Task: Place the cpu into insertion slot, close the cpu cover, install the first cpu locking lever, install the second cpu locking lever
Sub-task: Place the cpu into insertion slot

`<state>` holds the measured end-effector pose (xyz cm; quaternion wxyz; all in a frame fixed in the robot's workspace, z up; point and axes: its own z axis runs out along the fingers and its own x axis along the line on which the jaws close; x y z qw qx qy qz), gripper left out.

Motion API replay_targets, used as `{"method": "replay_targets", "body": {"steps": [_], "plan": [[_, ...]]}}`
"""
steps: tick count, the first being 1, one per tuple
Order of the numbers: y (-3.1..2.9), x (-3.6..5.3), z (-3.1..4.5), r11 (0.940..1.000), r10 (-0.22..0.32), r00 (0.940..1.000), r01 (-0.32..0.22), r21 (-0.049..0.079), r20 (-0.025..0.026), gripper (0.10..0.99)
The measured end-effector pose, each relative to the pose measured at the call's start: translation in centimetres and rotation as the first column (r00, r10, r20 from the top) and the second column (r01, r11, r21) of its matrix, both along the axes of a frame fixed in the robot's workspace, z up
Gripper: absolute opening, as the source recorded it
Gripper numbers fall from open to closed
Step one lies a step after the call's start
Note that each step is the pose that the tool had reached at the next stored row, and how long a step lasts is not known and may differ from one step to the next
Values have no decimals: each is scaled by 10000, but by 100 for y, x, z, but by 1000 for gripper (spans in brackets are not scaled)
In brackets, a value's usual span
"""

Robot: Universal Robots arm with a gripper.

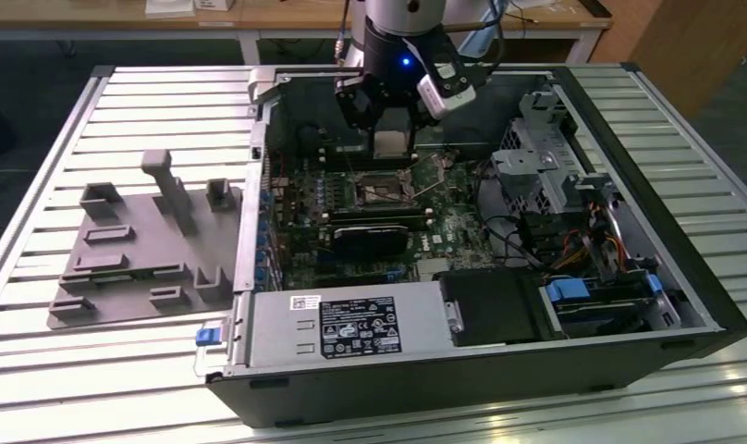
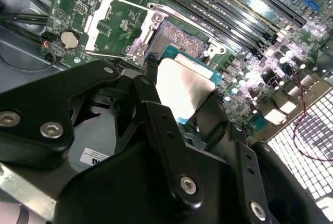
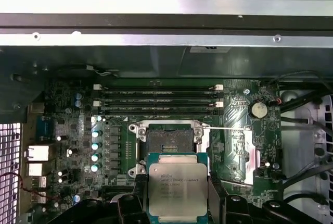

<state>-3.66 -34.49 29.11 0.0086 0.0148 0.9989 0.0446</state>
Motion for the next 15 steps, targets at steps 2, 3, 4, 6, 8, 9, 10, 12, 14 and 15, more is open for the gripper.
{"method": "replay_targets", "body": {"steps": [2, 3, 4, 6, 8, 9, 10, 12, 14, 15], "plan": [[0, -1, -7, 9998, -214, 9998, 214, -7, -1, 541], [0, -1, -11, 9994, -359, 9994, 359, -13, -1, 541], [0, 0, -13, 9987, -511, 9987, 511, -23, 0, 541], [0, 0, -18, 9969, -791, 9969, 791, -45, 2, 541], [0, 0, -22, 9944, -1057, 9944, 1057, -66, 5, 541], [0, 0, -24, 9930, -1181, 9930, 1181, -75, 6, 541], [0, 0, -26, 9912, -1319, 9913, 1319, -85, 7, 541], [0, 0, -29, 9878, -1555, 9878, 1555, -103, 11, 541], [0, 0, -33, 9842, -1767, 9843, 1767, -117, 15, 541], [0, 0, -36, 9823, -1871, 9823, 1871, -123, 17, 541]]}}
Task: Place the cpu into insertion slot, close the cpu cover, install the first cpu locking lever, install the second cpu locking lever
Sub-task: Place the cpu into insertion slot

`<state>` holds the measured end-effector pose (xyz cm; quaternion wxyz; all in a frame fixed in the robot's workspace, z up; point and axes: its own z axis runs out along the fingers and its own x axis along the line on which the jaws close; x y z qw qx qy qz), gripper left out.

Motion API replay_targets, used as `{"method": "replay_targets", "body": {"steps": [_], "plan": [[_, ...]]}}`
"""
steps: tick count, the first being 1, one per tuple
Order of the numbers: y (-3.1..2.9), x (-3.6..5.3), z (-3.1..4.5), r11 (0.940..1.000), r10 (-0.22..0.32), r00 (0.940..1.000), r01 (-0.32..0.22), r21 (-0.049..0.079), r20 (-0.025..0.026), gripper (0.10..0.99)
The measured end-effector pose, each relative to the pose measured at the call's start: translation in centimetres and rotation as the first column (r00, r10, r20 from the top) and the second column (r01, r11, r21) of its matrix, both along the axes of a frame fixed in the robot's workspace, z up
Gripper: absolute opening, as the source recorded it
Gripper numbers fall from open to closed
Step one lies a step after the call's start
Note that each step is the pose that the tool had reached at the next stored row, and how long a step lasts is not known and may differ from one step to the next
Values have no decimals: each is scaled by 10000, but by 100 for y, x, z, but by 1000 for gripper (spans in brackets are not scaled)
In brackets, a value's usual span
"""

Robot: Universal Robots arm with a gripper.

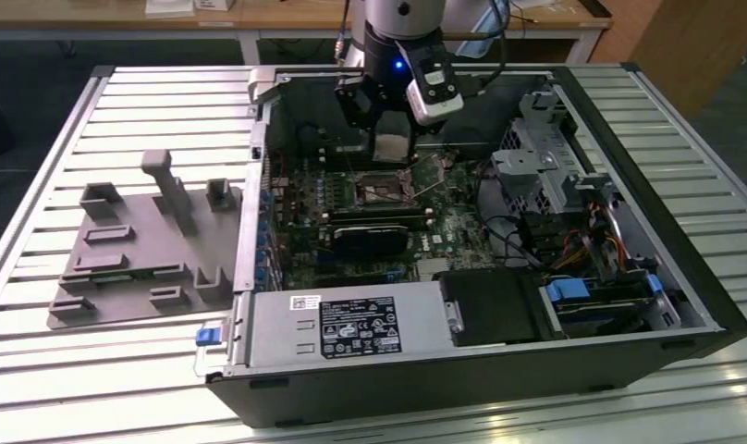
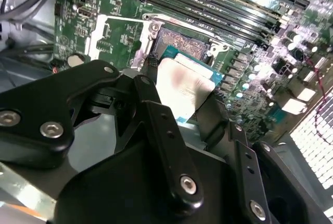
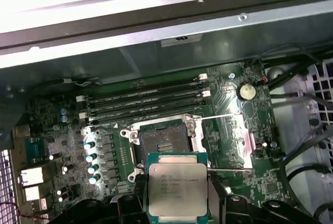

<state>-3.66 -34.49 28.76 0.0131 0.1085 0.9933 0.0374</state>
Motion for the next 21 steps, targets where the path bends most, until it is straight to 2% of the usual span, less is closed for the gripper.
{"method": "replay_targets", "body": {"steps": [5, 12, 16, 21], "plan": [[0, 0, -17, 9978, -669, 9978, 669, -27, 3, 541], [0, 0, -33, 9869, -1613, 9869, 1613, -91, 11, 541], [0, 0, -40, 9760, -2176, 9760, 2176, -128, 18, 541], [0, 0, -50, 9553, -2952, 9554, 2952, -156, 25, 541]]}}
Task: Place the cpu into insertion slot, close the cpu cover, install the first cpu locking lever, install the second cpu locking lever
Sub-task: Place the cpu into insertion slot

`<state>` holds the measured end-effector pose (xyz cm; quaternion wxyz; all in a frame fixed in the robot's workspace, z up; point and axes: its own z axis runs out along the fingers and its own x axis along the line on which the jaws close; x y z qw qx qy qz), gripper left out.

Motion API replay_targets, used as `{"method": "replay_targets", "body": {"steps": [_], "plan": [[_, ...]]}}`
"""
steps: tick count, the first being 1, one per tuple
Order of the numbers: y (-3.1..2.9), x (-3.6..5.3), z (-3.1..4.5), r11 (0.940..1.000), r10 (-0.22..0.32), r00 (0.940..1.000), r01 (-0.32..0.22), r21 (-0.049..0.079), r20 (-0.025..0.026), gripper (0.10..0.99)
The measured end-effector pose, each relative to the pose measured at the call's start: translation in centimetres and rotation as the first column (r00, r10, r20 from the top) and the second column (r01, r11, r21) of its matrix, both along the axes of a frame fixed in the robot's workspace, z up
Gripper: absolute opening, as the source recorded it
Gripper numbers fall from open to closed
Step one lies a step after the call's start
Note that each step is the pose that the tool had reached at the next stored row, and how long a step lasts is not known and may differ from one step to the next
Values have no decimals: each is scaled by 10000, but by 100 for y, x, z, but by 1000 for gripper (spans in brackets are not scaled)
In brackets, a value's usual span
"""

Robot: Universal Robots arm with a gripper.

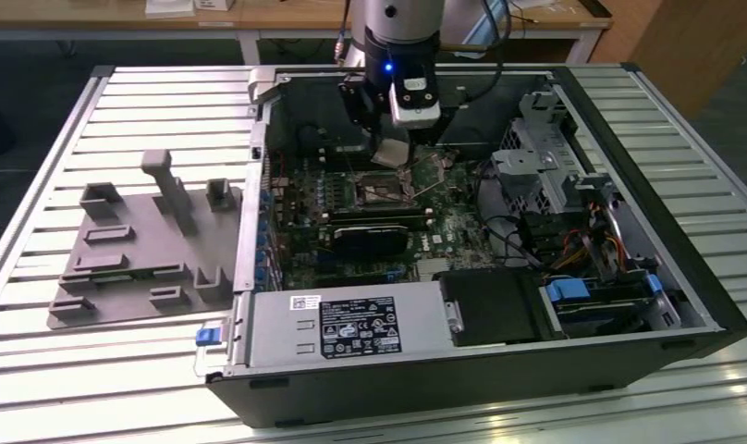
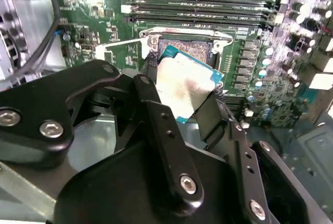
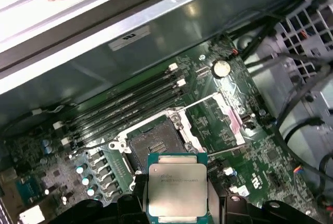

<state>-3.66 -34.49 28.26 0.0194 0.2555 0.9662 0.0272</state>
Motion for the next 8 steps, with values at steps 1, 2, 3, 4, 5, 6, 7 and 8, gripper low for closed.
{"method": "replay_targets", "body": {"steps": [1, 2, 3, 4, 5, 6, 7, 8], "plan": [[0, 0, -2, 9998, -174, 9998, 174, -6, 0, 541], [0, 0, -5, 9994, -338, 9994, 338, -11, 0, 541], [0, 0, -7, 9988, -497, 9988, 497, -17, 1, 541], [0, 0, -9, 9978, -660, 9978, 660, -22, 2, 541], [0, 0, -12, 9966, -820, 9966, 820, -27, 3, 541], [0, 0, -14, 9951, -983, 9952, 984, -31, 5, 541], [0, 0, -17, 9934, -1150, 9934, 1150, -34, 6, 541], [0, 0, -22, 9909, -1345, 9909, 1345, -33, 6, 541]]}}
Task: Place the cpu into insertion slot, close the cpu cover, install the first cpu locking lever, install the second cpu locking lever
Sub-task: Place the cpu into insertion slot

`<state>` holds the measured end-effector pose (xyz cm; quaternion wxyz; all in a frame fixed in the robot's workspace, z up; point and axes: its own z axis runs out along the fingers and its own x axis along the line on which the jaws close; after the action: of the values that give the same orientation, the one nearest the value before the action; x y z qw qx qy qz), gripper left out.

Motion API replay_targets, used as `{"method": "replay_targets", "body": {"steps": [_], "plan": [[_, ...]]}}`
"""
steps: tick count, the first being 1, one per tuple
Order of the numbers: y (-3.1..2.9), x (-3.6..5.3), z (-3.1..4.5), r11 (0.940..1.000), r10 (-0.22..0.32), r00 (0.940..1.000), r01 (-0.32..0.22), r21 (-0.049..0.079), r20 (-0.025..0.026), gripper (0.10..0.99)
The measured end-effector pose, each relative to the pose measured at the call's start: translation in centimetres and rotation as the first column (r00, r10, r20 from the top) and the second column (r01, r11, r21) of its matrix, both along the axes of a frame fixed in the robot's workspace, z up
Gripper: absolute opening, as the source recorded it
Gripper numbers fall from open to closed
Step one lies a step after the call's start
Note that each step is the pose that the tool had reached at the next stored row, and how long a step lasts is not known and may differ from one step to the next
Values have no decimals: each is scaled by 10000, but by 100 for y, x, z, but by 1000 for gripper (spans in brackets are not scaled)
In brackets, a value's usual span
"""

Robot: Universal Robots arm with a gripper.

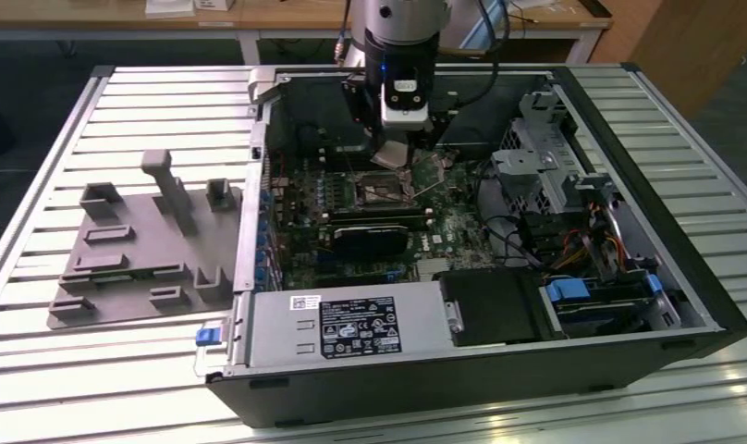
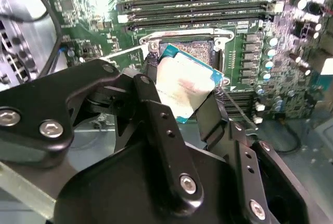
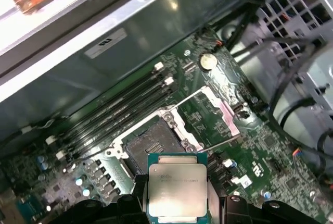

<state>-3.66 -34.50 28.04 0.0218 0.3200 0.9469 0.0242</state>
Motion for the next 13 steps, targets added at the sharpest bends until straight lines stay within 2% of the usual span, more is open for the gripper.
{"method": "replay_targets", "body": {"steps": [3, 6, 10, 13], "plan": [[0, 0, -12, 9985, -540, 9985, 540, -1, -1, 541], [0, 0, -22, 9942, -1076, 9942, 1076, -2, -1, 541], [0, 0, -33, 9841, -1775, 9841, 1775, -10, 1, 541], [0, 0, -40, 9739, -2270, 9739, 2270, -19, 3, 541]]}}
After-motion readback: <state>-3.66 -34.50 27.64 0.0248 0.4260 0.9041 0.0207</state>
